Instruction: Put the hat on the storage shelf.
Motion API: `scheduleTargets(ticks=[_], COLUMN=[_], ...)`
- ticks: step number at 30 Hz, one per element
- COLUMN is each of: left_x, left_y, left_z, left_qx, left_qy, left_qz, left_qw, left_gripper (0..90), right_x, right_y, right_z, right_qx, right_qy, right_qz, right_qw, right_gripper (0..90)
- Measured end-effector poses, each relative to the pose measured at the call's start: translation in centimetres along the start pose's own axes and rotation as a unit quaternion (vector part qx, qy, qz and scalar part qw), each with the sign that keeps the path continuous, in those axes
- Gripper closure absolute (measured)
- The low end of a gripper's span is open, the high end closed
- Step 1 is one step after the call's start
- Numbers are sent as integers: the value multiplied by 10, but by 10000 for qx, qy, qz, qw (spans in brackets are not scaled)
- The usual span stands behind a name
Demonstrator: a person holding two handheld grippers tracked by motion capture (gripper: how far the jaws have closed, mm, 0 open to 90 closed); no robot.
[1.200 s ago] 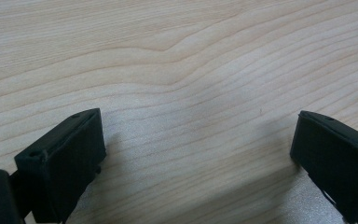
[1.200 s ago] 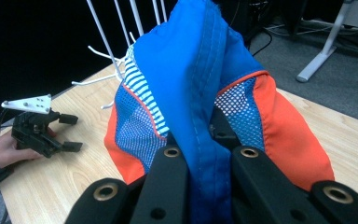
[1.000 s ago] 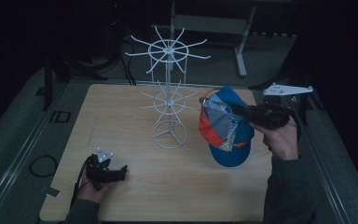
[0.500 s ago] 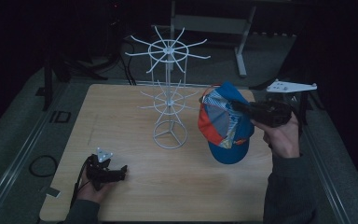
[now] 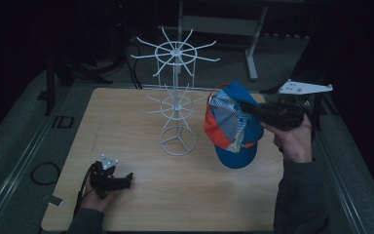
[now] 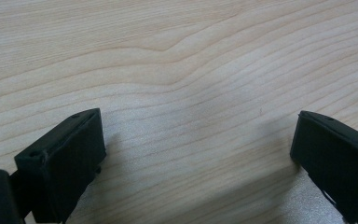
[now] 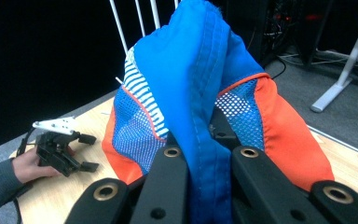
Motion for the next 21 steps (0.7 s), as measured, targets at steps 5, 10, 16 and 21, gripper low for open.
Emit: scheduleTargets(ticks=[5,10,16,21], left_x=[0,0,0,0], left_y=[0,0,0,0], left_z=[0,0,0,0], left_qx=[0,0,1,0], left_qy=[0,1,-1,1], left_qz=[-1,-1,-1,-1], left_qw=[10000,10000,10000,10000], left_gripper=[31,31,31,31], right_x=[-2,-4,-6,-8], right_y=[0,1,3,4], right_z=[1,1,2,1], right_qx=[-70,-88,-129,-170], right_qy=[84,128,198,238], right_qz=[-5,-26,-47,-55], right_qw=[9999,9999,9997,9996], right_gripper=[877,877,878,878])
Point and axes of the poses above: each handheld gripper's, and its own axes: z roughly backward along the jaws, x roughly out of its underside, y roughly to its right, the point moved 2 cm from there along -z, roughly forward along the jaws, and after that the axes turned 9 degrees about x, right-handed, at the moved point
